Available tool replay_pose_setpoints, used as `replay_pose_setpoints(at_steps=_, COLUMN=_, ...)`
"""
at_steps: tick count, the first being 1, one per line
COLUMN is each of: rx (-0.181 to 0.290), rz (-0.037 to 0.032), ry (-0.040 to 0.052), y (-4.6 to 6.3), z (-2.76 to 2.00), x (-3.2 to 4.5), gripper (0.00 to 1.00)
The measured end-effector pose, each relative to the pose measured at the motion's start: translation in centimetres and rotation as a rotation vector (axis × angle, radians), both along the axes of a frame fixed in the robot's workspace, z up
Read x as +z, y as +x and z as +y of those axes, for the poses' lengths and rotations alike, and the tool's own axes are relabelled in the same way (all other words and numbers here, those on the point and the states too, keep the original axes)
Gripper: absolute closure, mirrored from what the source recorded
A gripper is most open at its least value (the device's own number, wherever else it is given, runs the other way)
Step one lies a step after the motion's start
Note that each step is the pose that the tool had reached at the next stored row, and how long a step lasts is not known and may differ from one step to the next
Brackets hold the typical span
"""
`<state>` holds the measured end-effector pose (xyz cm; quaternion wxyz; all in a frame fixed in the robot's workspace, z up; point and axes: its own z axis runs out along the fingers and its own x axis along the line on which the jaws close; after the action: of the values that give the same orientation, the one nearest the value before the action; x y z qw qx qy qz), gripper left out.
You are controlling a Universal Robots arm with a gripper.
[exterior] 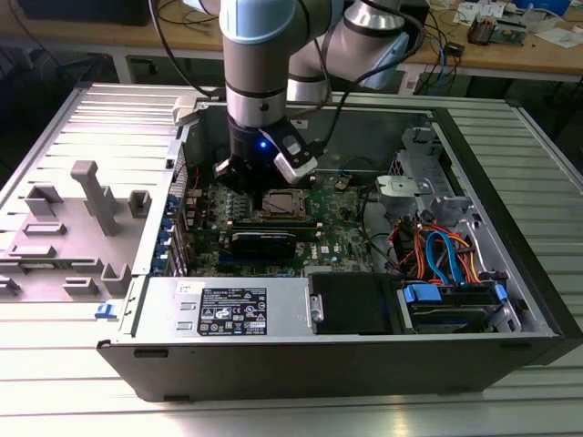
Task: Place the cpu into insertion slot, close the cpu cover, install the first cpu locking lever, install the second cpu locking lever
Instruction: 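Install the second cpu locking lever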
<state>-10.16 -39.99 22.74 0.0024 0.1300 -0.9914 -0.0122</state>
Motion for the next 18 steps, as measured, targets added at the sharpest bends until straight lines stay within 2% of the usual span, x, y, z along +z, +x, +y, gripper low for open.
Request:
replay_pose_setpoints(at_steps=2, rx=0.000, rz=0.0000, ry=-0.0014, y=0.0, z=0.04, x=0.40, gripper=0.88)
replay_pose_setpoints(at_steps=5, rx=0.000, rz=0.0000, ry=-0.0045, y=0.3, z=0.07, x=0.56, gripper=0.88)
replay_pose_setpoints(at_steps=13, rx=-0.002, rz=0.0039, ry=-0.0066, y=3.0, z=0.22, x=0.54, gripper=0.88)
replay_pose_setpoints(at_steps=18, rx=-0.002, rz=0.0052, ry=-0.0066, y=3.9, z=0.39, x=0.52, gripper=0.88)
